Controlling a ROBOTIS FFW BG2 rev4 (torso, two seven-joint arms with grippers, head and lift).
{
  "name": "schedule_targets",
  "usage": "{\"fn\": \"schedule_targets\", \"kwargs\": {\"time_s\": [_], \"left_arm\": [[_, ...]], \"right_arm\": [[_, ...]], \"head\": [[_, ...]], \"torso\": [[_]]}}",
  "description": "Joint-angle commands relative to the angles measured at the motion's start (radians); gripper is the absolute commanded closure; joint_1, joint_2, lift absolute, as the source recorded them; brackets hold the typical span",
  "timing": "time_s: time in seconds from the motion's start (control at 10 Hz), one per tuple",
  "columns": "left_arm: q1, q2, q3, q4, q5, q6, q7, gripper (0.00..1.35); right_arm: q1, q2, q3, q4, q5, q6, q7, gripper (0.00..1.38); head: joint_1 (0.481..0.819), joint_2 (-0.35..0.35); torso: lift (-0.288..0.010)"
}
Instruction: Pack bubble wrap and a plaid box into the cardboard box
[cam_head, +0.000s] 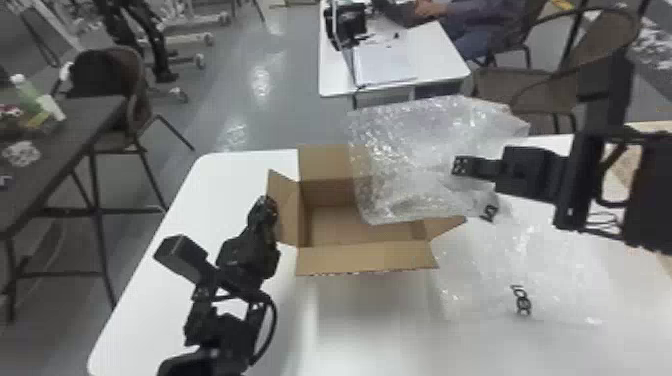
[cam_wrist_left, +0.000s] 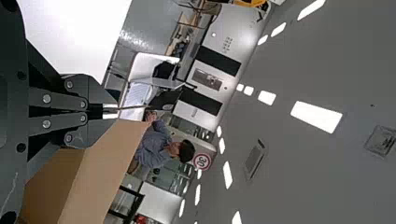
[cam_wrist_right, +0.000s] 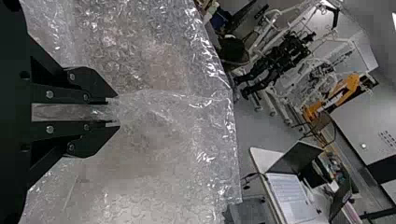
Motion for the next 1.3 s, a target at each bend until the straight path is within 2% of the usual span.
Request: {"fn": "schedule_targets", "kwargs": {"time_s": [0.0,0.1,0.2,0.4,0.6,0.9,1.0,1.1,1.2], "left_arm": [[0.002,0.010,-0.023,-0.002,0.017,-0.018,0.010,1.20],[0.002,0.013,-0.035,-0.002,0.026,-0.024,0.012,1.20],[0.002,0.016,-0.039,-0.002,0.033,-0.026,0.012,1.20],[0.000,0.017,-0.032,-0.002,0.037,-0.026,0.013,1.20],[0.007,0.017,-0.028,-0.002,0.043,-0.030,0.012,1.20],[0.002,0.022,-0.042,-0.002,0.053,-0.034,0.012,1.21],[0.003,0.022,-0.040,-0.002,0.056,-0.035,0.012,1.21],[0.005,0.022,-0.035,-0.002,0.057,-0.035,0.012,1.20],[0.007,0.024,-0.031,-0.002,0.060,-0.035,0.012,1.20]], "right_arm": [[-0.021,0.035,0.043,0.053,0.132,-0.025,0.076,1.05],[-0.038,0.047,0.089,0.144,0.226,-0.093,0.212,1.05],[-0.055,0.050,0.150,0.246,0.246,-0.162,0.280,1.05],[-0.066,0.081,0.193,0.319,0.320,-0.166,0.285,1.05],[-0.066,0.116,0.192,0.306,0.409,-0.139,0.265,1.05],[-0.086,0.121,0.235,0.434,0.432,-0.205,0.291,1.01],[-0.078,0.121,0.244,0.454,0.441,-0.229,0.291,0.79],[-0.069,0.121,0.244,0.446,0.445,-0.246,0.291,0.46],[-0.053,0.121,0.242,0.406,0.458,-0.261,0.291,0.22]], "head": [[0.686,0.217],[0.684,0.235],[0.682,0.247],[0.695,0.268],[0.695,0.288],[0.695,0.289],[0.695,0.292],[0.695,0.294],[0.695,0.295]], "torso": [[-0.110],[-0.110],[-0.110],[-0.110],[-0.110],[-0.110],[-0.110],[-0.110],[-0.110]]}}
